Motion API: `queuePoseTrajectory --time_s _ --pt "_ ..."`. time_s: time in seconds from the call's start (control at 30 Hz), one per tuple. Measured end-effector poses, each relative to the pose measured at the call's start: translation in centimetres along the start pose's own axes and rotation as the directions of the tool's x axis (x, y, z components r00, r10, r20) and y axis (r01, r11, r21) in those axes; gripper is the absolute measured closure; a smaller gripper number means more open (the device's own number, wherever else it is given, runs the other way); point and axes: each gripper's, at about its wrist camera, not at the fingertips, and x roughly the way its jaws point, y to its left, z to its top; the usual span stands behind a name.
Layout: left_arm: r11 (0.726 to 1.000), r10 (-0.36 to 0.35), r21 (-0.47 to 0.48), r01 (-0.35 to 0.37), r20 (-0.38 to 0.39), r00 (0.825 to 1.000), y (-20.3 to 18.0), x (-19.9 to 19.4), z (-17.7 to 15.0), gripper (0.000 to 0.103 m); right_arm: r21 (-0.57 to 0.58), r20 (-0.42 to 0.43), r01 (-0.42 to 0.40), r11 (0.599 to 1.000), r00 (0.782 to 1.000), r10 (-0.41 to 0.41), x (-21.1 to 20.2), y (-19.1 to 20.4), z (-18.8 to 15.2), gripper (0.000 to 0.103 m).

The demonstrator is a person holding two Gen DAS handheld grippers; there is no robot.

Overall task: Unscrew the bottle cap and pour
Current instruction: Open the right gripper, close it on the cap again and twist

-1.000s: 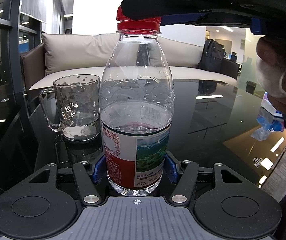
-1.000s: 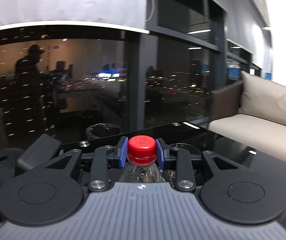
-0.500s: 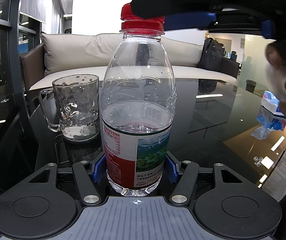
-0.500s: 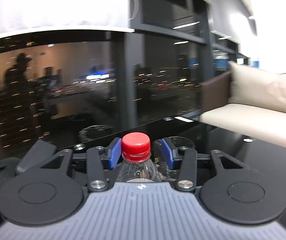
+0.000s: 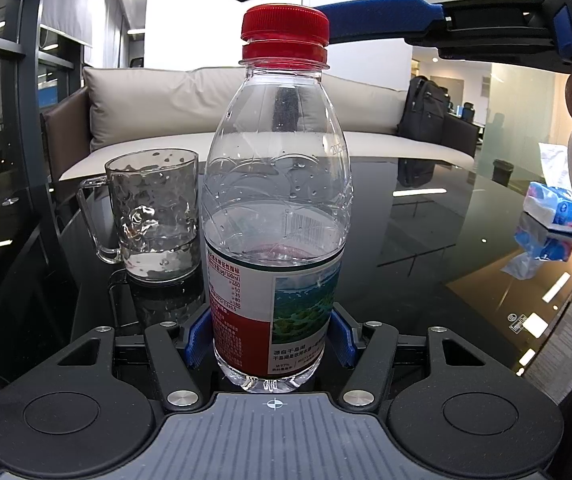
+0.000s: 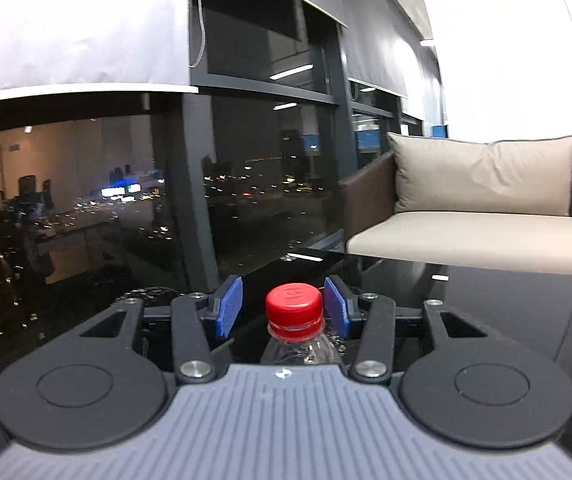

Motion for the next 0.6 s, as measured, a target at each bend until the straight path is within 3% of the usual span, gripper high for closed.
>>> queuePoseTrajectory --time_s 0.17,0.4,0.6 --pt "1.000 -0.001 0.000 0.001 -0.001 1.000 0.1 0.0 0.1 0.048 -0.007 0.003 0.014 1.000 1.000 -0.014 0.3 0.3 -0.3 0.055" --pt "1.000 -0.001 -0.002 0.001 -0.002 1.000 0.2 0.0 0.1 0.047 -0.028 -0.011 0.055 0.998 0.998 -0.055 0.7 0.3 -1.0 0.070" --pt "1.000 0.000 -0.002 0.000 -0.002 1.000 0.1 0.0 0.1 0.047 -0.050 -0.017 0.062 0.997 0.998 -0.063 0.6 0.3 -1.1 0.070"
